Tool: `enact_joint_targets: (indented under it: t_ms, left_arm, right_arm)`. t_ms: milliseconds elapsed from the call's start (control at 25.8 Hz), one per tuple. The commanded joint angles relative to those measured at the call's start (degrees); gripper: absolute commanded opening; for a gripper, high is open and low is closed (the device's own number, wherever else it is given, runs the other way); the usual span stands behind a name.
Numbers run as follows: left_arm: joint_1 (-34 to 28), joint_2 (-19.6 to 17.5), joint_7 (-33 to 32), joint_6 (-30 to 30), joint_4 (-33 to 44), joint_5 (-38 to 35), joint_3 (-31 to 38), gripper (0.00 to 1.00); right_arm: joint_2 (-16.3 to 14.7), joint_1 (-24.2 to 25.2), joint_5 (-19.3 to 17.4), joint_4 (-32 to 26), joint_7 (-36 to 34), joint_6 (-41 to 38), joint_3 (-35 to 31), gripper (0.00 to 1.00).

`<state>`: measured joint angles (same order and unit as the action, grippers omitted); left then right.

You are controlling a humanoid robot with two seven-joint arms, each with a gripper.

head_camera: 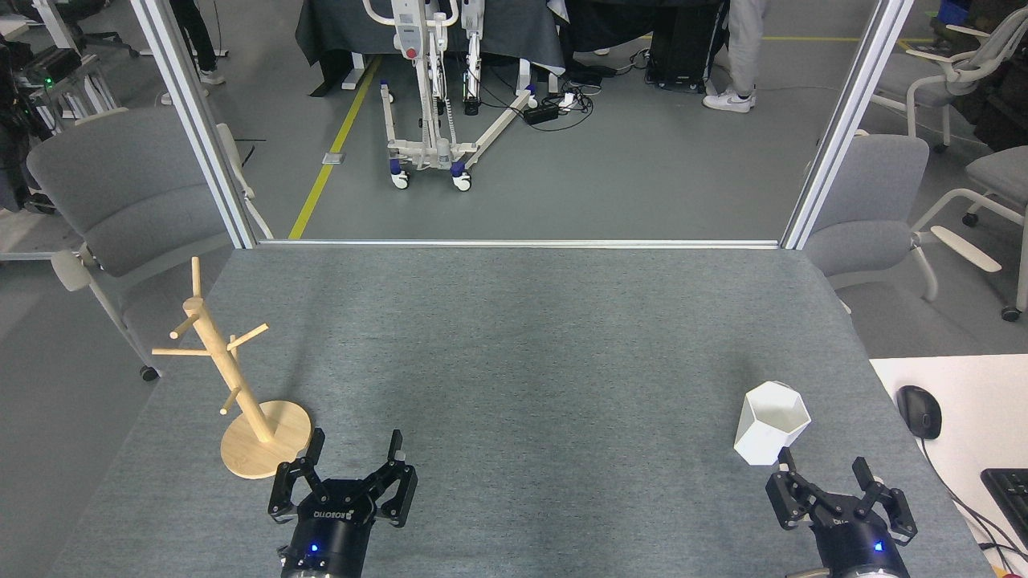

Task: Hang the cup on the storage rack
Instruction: 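Move the right gripper to the white hexagonal cup and grasp its rim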

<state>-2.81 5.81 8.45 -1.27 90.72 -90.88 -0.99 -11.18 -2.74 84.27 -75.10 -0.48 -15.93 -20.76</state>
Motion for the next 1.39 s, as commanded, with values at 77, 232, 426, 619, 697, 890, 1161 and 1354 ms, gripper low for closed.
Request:
enact_joint_targets:
  t_ms: [77, 232, 426, 619, 697, 890, 1161, 1354]
  left_arm:
    - [-0.1, 0.0, 0.0, 0.0, -0.5, -0.1, 0.2, 1.00]
    - [-0.1, 0.2, 0.0, 0.0, -0.5, -0.1, 0.2, 0.99]
    - [-0.1, 0.1, 0.1, 0.2, -1.1, 0.0, 0.4, 1.00]
    - [0.0, 0.3, 0.0, 0.2, -1.2, 0.0, 0.3, 1.00]
    - [0.0, 0.3, 0.0, 0.2, -1.2, 0.0, 0.3, 1.00]
    - [0.1, 0.3, 0.0, 0.2, -2.0, 0.0, 0.3, 0.99]
    - [1.1, 0.3, 0.0, 0.2, -4.1, 0.0, 0.3, 1.00]
    - [1.4, 0.5, 0.0, 0.2, -4.4, 0.0, 0.3, 1.00]
  right_arm:
    - [-1.8, -1.5, -0.1, 2.1, -0.9, -3.4, 0.2, 1.00]
    - [-1.8, -2.6, -0.6, 2.8, -0.9, -5.8, 0.1, 1.00]
    - [-1.9, -4.2, -0.6, 5.6, -0.9, -7.1, 0.2, 1.00]
    - [-2.0, -5.0, 0.1, 6.7, -0.8, -7.4, 0.3, 1.00]
    - [-2.0, -5.6, 0.2, 7.3, -0.7, -7.4, 0.3, 1.00]
    - [-2.1, -6.8, 0.3, 9.1, -0.7, -7.6, 1.0, 1.00]
    - [-2.1, -7.9, 0.5, 10.0, -0.7, -7.6, 1.6, 1.00]
    - [-2.0, -9.5, 0.5, 12.3, -0.7, -7.6, 1.7, 1.00]
